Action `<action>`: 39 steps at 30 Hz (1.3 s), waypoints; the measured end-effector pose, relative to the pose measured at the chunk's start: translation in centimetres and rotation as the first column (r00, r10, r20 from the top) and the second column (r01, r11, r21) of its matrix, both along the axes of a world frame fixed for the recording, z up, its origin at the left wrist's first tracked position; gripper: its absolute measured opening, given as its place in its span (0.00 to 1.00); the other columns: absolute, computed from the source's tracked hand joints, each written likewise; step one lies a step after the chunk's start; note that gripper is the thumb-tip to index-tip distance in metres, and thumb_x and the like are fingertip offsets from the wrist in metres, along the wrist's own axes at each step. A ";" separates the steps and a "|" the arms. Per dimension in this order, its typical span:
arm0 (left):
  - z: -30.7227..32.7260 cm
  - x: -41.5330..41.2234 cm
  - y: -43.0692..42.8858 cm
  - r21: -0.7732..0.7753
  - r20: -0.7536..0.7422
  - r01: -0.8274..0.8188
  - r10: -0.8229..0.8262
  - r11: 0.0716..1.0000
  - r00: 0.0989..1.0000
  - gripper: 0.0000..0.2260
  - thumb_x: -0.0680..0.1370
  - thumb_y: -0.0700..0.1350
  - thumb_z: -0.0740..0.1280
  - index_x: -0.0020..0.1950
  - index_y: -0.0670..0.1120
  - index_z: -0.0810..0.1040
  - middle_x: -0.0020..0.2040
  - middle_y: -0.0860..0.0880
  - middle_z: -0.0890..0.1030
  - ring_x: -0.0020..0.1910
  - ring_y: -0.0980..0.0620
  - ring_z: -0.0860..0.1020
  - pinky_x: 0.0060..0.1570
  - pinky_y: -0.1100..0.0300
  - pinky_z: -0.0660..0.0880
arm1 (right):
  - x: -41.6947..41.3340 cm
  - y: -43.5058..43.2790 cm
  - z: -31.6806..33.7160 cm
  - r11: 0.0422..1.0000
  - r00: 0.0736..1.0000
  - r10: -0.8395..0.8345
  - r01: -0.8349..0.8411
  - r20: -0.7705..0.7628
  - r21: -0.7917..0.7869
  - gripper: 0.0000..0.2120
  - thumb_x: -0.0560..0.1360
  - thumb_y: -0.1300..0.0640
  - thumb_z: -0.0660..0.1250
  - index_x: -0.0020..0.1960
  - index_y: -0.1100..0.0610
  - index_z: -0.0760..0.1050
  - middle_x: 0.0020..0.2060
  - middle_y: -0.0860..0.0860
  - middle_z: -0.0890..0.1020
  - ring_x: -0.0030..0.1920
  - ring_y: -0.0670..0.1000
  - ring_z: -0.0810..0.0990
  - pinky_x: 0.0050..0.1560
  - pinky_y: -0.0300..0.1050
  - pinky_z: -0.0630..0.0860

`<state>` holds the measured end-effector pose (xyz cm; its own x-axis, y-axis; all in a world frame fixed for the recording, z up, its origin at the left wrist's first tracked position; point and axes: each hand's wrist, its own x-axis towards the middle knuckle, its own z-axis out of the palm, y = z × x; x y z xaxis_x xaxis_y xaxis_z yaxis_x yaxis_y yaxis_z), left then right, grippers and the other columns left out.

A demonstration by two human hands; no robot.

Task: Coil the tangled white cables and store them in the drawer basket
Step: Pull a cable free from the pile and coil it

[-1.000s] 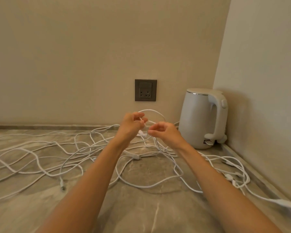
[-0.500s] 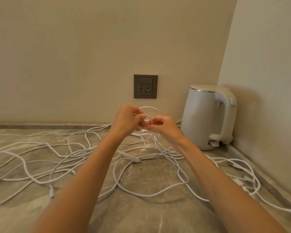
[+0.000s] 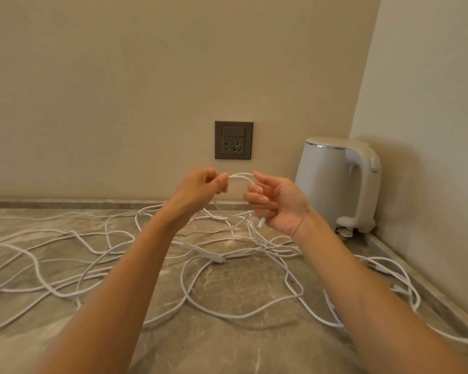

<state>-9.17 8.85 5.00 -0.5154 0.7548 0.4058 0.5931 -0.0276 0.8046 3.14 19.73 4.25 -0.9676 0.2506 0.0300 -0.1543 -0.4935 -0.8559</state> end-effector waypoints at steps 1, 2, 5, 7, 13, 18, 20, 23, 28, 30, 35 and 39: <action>0.0 0.0 0.0 0.026 0.013 0.004 -0.005 1.000 1.000 0.12 0.79 0.45 0.61 0.36 0.46 0.75 0.31 0.50 0.75 0.31 0.57 0.70 0.34 0.65 0.67 | -0.2 -0.4 0.1 0.999 0.999 0.044 -0.044 0.017 -0.008 0.22 0.74 0.48 0.56 0.27 0.58 0.70 0.18 0.48 0.65 0.15 0.42 0.59 0.16 0.32 0.53; -0.1 0.0 0.1 0.045 0.009 -0.005 0.004 0.999 1.000 0.11 0.79 0.46 0.62 0.36 0.46 0.75 0.30 0.50 0.74 0.28 0.57 0.69 0.32 0.67 0.67 | -0.4 -0.7 0.1 0.996 0.996 0.087 -0.086 0.037 -0.012 0.26 0.76 0.43 0.53 0.26 0.58 0.70 0.16 0.48 0.64 0.15 0.42 0.57 0.16 0.33 0.53; -0.6 0.2 0.5 0.103 -0.017 -0.031 0.033 0.994 0.999 0.11 0.77 0.47 0.65 0.36 0.46 0.75 0.25 0.51 0.71 0.21 0.59 0.67 0.24 0.69 0.67 | -1.0 -1.7 0.0 0.981 0.980 0.191 -0.189 0.060 -0.032 0.36 0.76 0.32 0.44 0.24 0.57 0.68 0.13 0.48 0.63 0.17 0.44 0.51 0.17 0.34 0.51; -1.0 0.6 0.8 0.096 -0.013 0.001 0.001 0.995 1.000 0.10 0.78 0.45 0.64 0.37 0.45 0.75 0.25 0.51 0.70 0.18 0.61 0.65 0.21 0.66 0.66 | -1.3 -1.6 -0.5 0.906 0.922 0.381 -0.386 -0.061 -0.174 0.38 0.74 0.30 0.45 0.25 0.59 0.68 0.14 0.51 0.64 0.19 0.46 0.53 0.20 0.36 0.50; -2.8 3.5 1.6 -0.141 0.267 0.266 -0.223 0.954 0.938 0.13 0.82 0.43 0.55 0.39 0.44 0.72 0.23 0.51 0.64 0.17 0.59 0.59 0.19 0.70 0.58 | -0.6 -0.2 0.1 0.907 0.941 0.189 -0.277 -0.281 -0.318 0.37 0.73 0.28 0.47 0.23 0.58 0.63 0.17 0.51 0.60 0.21 0.46 0.54 0.21 0.39 0.51; -3.1 4.9 1.6 -0.378 0.302 0.444 -0.345 0.812 0.889 0.16 0.83 0.46 0.51 0.39 0.43 0.71 0.22 0.53 0.61 0.19 0.58 0.58 0.20 0.69 0.59 | 0.4 1.1 0.0 0.921 0.948 -0.189 0.080 -0.256 -0.381 0.32 0.75 0.33 0.50 0.26 0.58 0.65 0.21 0.50 0.63 0.20 0.46 0.58 0.20 0.36 0.56; -2.6 5.0 1.2 -0.453 0.301 0.497 -0.398 0.740 0.866 0.16 0.83 0.44 0.51 0.39 0.43 0.72 0.23 0.53 0.61 0.19 0.58 0.59 0.20 0.67 0.65 | 0.4 1.3 -0.2 0.920 0.939 -0.248 0.151 -0.237 -0.362 0.32 0.75 0.34 0.50 0.28 0.60 0.67 0.24 0.50 0.65 0.22 0.46 0.60 0.22 0.36 0.56; -1.8 4.6 0.4 -0.534 0.346 0.556 -0.435 0.637 0.831 0.16 0.83 0.46 0.52 0.40 0.43 0.71 0.22 0.53 0.61 0.18 0.59 0.59 0.20 0.67 0.69 | 0.6 1.8 -0.3 0.940 0.935 -0.279 0.220 -0.219 -0.261 0.32 0.75 0.34 0.49 0.31 0.60 0.68 0.26 0.52 0.67 0.25 0.47 0.62 0.27 0.37 0.60; -0.5 3.1 -0.5 -0.533 0.214 0.406 -0.346 0.743 0.914 0.15 0.81 0.46 0.57 0.37 0.43 0.73 0.21 0.55 0.61 0.19 0.59 0.57 0.19 0.69 0.57 | 0.5 1.9 -0.5 0.943 0.947 -0.316 0.320 -0.059 0.090 0.34 0.75 0.32 0.44 0.36 0.61 0.68 0.27 0.55 0.70 0.27 0.49 0.63 0.31 0.41 0.59; -0.1 2.3 -0.6 -0.468 0.164 0.336 -0.294 0.817 0.942 0.14 0.80 0.44 0.60 0.36 0.43 0.75 0.21 0.54 0.60 0.19 0.58 0.57 0.20 0.69 0.56 | 0.3 1.8 -0.6 0.909 0.931 -0.365 0.357 -0.003 0.214 0.35 0.76 0.32 0.43 0.36 0.61 0.69 0.27 0.55 0.71 0.27 0.48 0.64 0.29 0.40 0.61; 0.9 1.4 -1.1 -0.213 0.193 0.262 -0.222 0.941 0.956 0.12 0.78 0.41 0.63 0.34 0.42 0.75 0.20 0.54 0.61 0.19 0.58 0.58 0.20 0.68 0.56 | -0.8 1.2 -1.0 0.771 0.862 -0.497 0.385 0.102 0.507 0.36 0.78 0.34 0.40 0.35 0.62 0.70 0.27 0.54 0.69 0.24 0.46 0.64 0.24 0.34 0.66; 1.1 1.3 -1.2 -0.020 0.192 0.209 -0.201 0.978 0.961 0.15 0.80 0.44 0.61 0.33 0.44 0.75 0.19 0.56 0.62 0.19 0.59 0.58 0.21 0.68 0.56 | -1.2 0.8 -1.3 0.733 0.872 -0.461 0.268 0.166 0.626 0.39 0.76 0.32 0.36 0.31 0.61 0.69 0.25 0.54 0.70 0.21 0.46 0.66 0.28 0.39 0.64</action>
<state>-7.88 7.64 6.10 -0.4120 0.8657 0.2843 0.4166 -0.0986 0.9037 1.93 20.54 2.94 -0.7888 0.6144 0.0186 0.0843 0.1381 -0.9868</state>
